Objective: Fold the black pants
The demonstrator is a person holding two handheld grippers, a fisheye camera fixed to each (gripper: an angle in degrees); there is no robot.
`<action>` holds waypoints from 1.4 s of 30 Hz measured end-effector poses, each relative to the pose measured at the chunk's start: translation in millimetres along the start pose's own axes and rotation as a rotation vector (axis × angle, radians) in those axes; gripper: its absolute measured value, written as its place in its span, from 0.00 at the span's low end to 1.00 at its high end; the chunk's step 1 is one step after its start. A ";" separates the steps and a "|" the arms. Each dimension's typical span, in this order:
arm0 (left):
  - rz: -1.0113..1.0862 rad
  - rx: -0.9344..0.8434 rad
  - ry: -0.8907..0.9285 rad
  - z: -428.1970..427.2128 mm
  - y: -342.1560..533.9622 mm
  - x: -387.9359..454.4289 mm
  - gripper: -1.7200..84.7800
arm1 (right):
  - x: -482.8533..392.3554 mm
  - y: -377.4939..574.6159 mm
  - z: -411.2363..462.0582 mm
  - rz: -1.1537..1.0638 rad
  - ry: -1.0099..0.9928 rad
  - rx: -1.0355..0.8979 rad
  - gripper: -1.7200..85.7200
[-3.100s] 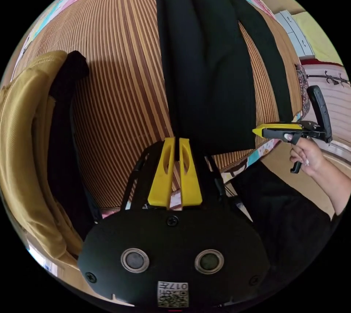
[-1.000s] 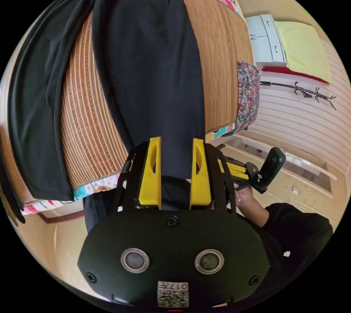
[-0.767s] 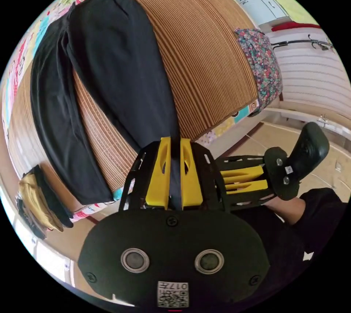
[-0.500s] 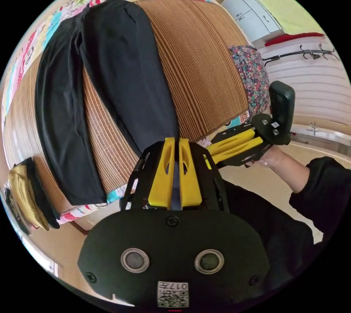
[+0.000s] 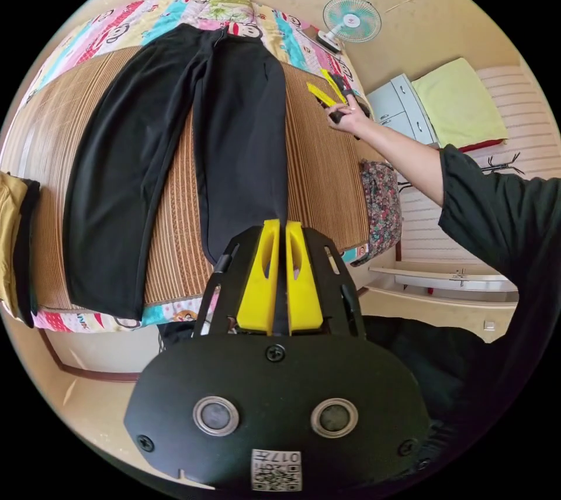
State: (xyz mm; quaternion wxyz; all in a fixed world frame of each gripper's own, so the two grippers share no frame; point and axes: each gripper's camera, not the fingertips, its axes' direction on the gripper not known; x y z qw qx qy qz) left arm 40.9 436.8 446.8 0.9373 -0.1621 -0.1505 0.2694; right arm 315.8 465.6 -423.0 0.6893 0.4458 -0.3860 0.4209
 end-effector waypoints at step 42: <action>-0.427 0.310 0.329 -334.1 117.8 -348.4 0.02 | -2.3 48.0 708.2 -0.776 0.930 -0.234 0.05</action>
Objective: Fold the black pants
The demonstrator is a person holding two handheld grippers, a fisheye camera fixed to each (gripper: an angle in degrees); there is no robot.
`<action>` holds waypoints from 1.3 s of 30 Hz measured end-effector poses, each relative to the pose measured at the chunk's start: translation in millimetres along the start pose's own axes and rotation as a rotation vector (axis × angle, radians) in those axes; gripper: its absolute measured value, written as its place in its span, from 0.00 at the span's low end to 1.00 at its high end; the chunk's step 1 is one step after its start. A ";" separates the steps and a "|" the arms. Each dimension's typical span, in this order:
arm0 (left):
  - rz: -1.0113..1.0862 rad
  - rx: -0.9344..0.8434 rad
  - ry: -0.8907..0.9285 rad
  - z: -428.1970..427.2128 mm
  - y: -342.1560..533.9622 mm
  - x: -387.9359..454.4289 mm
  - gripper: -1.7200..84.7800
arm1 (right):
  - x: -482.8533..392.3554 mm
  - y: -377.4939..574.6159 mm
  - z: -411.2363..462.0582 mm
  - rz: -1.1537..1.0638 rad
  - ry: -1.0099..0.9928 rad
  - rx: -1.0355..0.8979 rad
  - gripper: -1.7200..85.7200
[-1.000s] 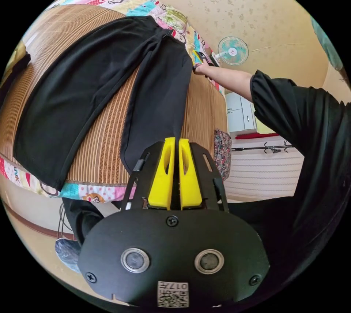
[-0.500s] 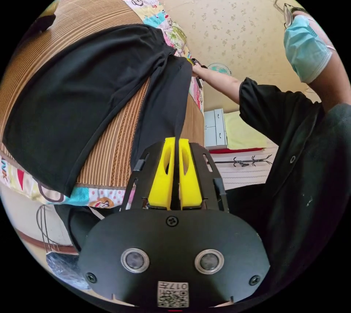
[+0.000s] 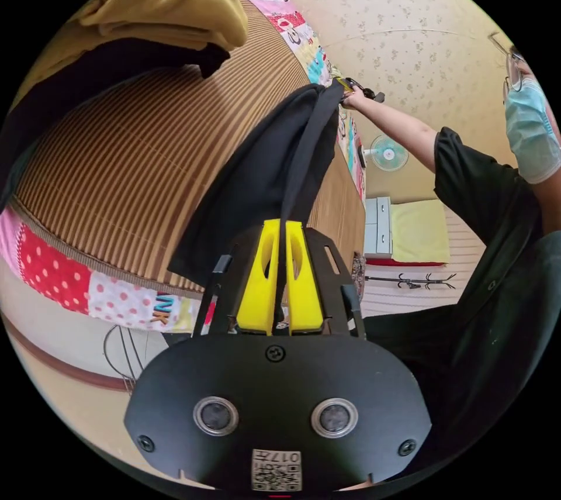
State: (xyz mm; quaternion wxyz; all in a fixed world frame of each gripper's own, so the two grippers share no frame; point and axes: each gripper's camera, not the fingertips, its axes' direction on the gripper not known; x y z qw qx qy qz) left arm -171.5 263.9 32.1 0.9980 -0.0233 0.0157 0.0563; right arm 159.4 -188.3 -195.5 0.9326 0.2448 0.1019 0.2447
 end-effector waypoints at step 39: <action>0.102 0.055 -0.396 -30.8 30.9 132.2 0.12 | 271.6 104.1 -59.4 0.383 -0.533 -0.134 0.17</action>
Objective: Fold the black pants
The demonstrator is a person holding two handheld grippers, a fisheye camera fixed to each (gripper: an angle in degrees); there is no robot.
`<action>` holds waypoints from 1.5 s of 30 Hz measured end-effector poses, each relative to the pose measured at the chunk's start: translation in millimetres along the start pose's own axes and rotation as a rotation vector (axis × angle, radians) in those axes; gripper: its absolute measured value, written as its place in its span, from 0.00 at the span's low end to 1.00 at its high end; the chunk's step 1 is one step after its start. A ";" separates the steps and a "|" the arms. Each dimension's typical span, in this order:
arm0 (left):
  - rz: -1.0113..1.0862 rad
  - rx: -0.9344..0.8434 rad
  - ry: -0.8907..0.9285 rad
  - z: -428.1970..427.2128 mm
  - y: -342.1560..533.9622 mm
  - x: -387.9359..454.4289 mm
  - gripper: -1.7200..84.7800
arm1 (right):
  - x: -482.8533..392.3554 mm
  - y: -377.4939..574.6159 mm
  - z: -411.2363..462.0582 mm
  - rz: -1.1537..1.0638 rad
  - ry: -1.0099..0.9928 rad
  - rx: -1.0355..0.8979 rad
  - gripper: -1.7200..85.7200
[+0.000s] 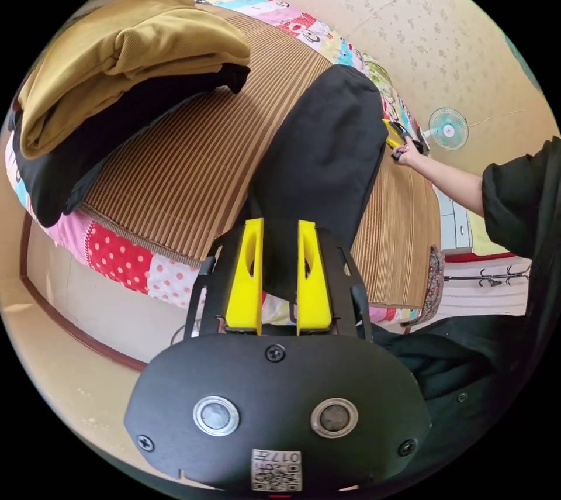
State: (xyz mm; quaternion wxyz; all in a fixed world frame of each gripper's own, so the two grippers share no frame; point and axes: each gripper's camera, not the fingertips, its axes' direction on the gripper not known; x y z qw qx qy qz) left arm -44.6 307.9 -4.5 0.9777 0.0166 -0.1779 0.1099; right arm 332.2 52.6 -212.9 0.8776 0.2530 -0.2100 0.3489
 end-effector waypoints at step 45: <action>0.357 -0.555 -0.052 159.4 -51.5 68.3 0.01 | -97.6 -95.4 65.5 -0.539 0.886 -0.072 0.03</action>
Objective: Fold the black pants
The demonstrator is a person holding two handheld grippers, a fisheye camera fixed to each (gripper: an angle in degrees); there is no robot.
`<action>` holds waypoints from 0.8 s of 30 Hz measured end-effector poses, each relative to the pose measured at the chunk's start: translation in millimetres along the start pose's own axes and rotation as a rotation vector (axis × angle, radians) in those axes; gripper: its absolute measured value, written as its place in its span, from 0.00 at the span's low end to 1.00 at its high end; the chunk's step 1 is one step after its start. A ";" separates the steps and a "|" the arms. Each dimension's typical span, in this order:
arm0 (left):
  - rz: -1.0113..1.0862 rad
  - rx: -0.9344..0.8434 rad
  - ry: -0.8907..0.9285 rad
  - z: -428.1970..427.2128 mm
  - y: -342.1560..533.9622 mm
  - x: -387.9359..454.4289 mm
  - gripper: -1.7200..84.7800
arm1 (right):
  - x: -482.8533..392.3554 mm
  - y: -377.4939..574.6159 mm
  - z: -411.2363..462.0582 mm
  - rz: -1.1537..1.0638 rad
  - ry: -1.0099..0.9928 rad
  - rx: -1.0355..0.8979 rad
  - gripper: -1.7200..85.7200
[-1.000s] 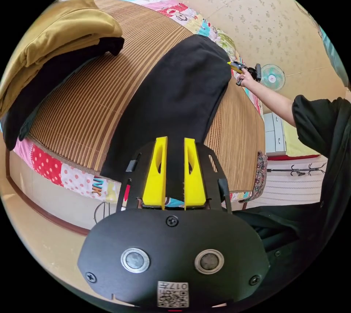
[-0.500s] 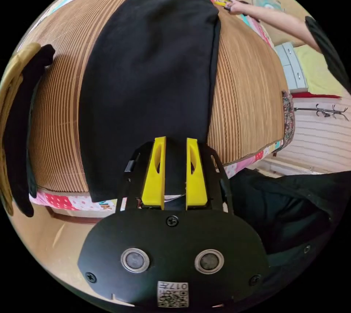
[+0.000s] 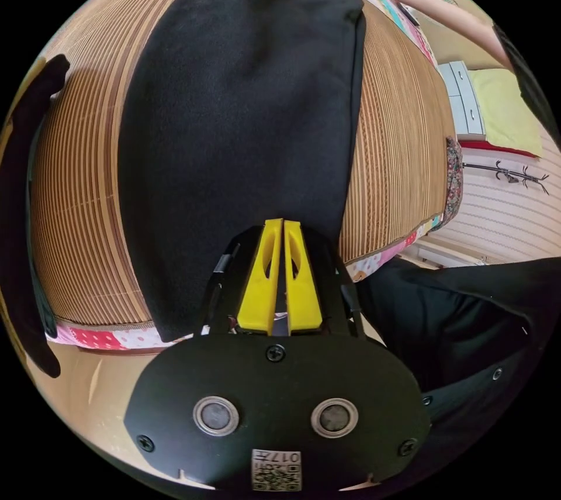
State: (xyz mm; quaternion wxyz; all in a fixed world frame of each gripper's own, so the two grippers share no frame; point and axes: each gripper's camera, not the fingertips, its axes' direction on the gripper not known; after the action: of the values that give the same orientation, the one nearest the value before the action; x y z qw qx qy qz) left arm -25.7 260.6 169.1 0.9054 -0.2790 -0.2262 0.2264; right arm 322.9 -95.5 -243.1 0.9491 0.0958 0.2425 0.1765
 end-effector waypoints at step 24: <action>0.101 0.014 -0.053 10.1 16.9 9.5 0.09 | -104.6 369.6 -32.1 0.063 -0.401 -0.107 0.08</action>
State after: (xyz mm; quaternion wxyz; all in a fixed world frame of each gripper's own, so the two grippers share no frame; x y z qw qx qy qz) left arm -28.4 282.3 169.0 0.8884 -0.2776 -0.2339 0.2809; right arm 114.5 207.5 -127.3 0.9762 0.0858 0.0359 0.1960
